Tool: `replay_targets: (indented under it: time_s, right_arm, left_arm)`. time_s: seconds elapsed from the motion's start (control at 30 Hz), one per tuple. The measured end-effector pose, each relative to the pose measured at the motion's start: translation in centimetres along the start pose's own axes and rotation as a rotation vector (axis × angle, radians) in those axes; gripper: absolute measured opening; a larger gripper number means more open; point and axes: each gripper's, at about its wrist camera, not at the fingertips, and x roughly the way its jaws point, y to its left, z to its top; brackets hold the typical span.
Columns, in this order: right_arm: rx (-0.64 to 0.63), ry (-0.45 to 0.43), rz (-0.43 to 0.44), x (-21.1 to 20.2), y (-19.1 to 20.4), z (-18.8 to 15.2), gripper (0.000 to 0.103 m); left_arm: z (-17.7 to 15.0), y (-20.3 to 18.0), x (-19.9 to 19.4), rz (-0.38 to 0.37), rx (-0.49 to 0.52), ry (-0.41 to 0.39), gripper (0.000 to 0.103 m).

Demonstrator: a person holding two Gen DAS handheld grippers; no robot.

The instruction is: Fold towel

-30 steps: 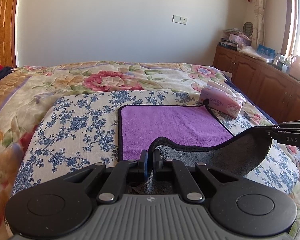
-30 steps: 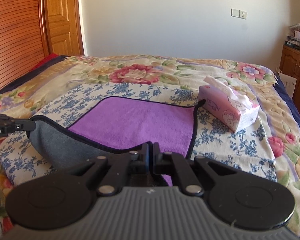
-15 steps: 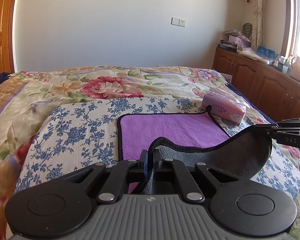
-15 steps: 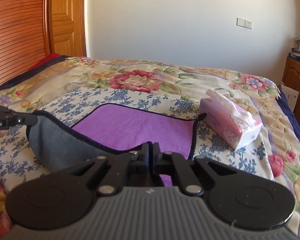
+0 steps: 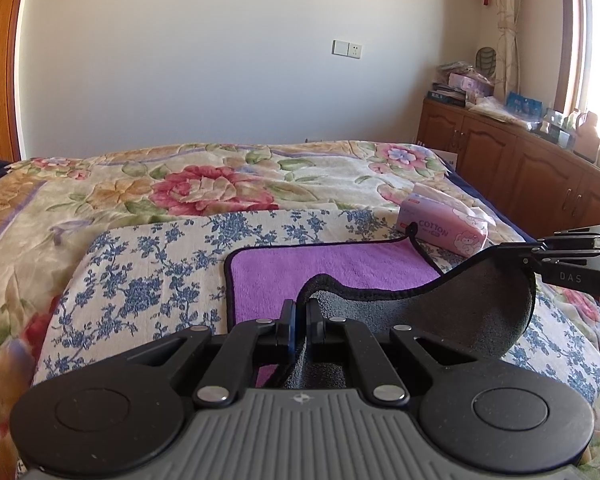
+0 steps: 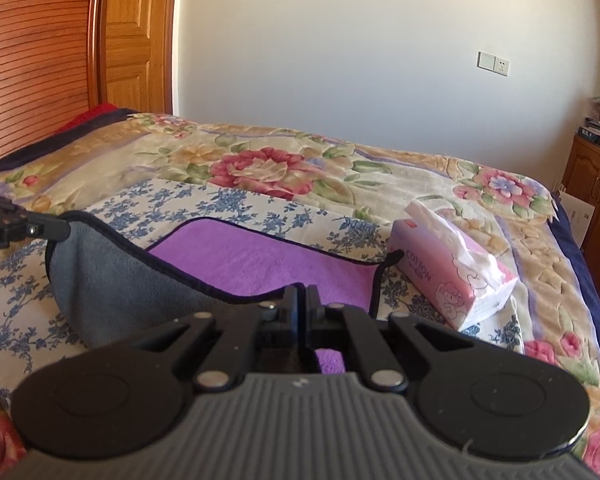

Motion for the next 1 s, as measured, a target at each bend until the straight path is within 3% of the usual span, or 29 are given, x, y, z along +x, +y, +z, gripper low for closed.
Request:
replay_targets:
  time_s: [1.0]
  right_arm:
    - [0.01,-0.056,0.001,3.8,-2.3,2.0,0.004]
  left_arm:
    - [3.9,0.9,4.4,0.013,0.043,-0.029,0.006]
